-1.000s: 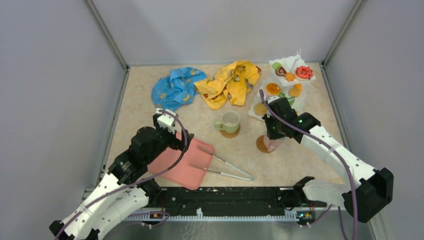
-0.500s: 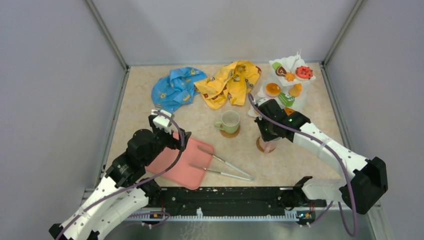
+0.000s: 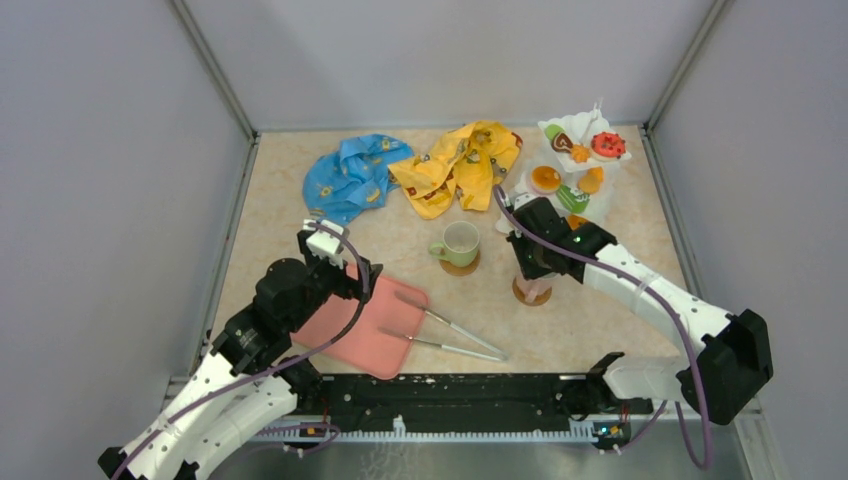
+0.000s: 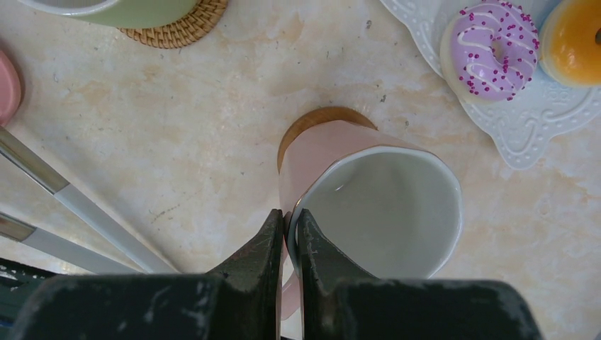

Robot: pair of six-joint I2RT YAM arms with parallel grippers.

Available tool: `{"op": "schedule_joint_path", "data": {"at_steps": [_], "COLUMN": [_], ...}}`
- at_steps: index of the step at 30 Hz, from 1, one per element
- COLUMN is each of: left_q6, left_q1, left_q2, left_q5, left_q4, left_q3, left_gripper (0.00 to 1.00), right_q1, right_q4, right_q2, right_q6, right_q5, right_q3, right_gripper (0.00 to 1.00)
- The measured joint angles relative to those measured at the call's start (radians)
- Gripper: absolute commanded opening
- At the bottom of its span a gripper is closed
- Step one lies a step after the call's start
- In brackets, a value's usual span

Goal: Serve the afternoon tea
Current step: Place the cup on the coaster.

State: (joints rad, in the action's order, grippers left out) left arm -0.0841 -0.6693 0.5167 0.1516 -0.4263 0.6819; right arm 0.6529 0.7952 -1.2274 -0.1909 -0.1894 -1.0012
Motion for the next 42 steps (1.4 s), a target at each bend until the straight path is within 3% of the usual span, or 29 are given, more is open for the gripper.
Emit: {"op": "schedule_joint_path", "data": {"at_steps": [19,22,42], "left_q6": [0.000,0.000,0.000], "left_q1": [0.000,0.000,0.000], "left_q2": [-0.004,-0.004,-0.010], "left_q5": [0.000,0.000,0.010], "left_q4": [0.000,0.000,0.000], "left_q3": [-0.003,-0.004,-0.005], "left_gripper": [0.99,0.99,0.99], "right_q1": [0.002,0.002,0.006], "right_q4": [-0.018,-0.019,-0.035], "right_q2": [-0.011,-0.012,0.054], "right_q6": [0.000,-0.001,-0.040], "right_q5": [-0.018,-0.019,-0.041], "right_q3": [0.026,0.026,-0.022], "right_gripper": [0.00,0.14,0.48]}}
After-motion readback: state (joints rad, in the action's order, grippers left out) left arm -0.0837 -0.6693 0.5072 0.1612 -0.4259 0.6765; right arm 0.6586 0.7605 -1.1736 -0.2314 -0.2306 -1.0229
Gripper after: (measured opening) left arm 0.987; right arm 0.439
